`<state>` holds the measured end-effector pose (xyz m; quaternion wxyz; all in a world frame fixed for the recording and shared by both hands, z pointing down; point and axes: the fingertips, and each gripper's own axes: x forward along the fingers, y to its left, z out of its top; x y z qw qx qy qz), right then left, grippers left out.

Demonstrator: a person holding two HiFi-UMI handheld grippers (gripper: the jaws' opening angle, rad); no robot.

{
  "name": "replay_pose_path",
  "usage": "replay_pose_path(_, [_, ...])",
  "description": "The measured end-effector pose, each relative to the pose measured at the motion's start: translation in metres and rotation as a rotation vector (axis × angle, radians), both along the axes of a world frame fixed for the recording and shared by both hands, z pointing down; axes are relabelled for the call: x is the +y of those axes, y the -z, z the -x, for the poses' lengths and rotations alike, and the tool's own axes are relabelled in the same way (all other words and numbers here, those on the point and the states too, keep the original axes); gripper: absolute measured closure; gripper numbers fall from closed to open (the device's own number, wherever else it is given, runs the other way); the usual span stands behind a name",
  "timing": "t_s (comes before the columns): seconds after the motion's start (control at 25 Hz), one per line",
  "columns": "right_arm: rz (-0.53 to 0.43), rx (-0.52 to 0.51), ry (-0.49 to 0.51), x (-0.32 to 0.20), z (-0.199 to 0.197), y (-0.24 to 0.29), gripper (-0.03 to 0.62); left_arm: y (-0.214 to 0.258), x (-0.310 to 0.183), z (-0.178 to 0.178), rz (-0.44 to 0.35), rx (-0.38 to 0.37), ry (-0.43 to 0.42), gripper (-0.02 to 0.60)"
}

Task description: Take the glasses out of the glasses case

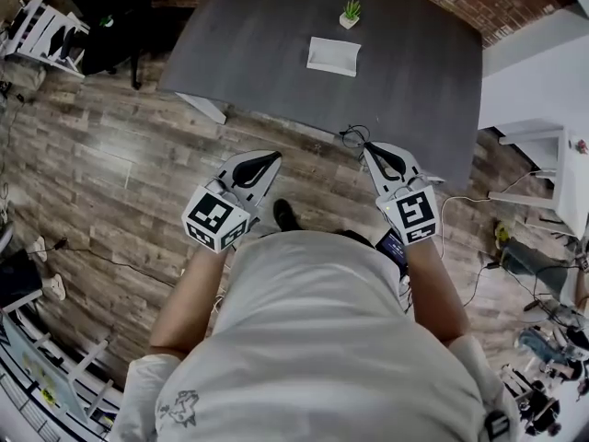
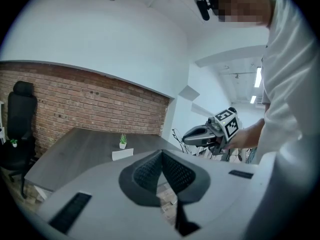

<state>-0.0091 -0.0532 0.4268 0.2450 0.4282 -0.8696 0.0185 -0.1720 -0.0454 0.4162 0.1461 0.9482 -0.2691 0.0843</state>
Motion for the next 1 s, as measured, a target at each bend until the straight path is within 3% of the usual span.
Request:
replay_pose_path(0.24, [-0.014,-0.015,0.03,0.02,-0.015,0.008,0.58,0.003,0.016,-0.021,0.003,0.0,0.013,0.571])
replay_pose_path(0.56, [-0.023,0.0,0.092,0.06,-0.064,0.02,0.58,0.012,0.05,-0.08,-0.02,-0.006,0.032,0.571])
replay_pose_path(1.0, [-0.052,-0.057,0.153,0.13,-0.121,0.021,0.579,0.02,0.122,-0.145,-0.052,-0.012,0.084,0.571])
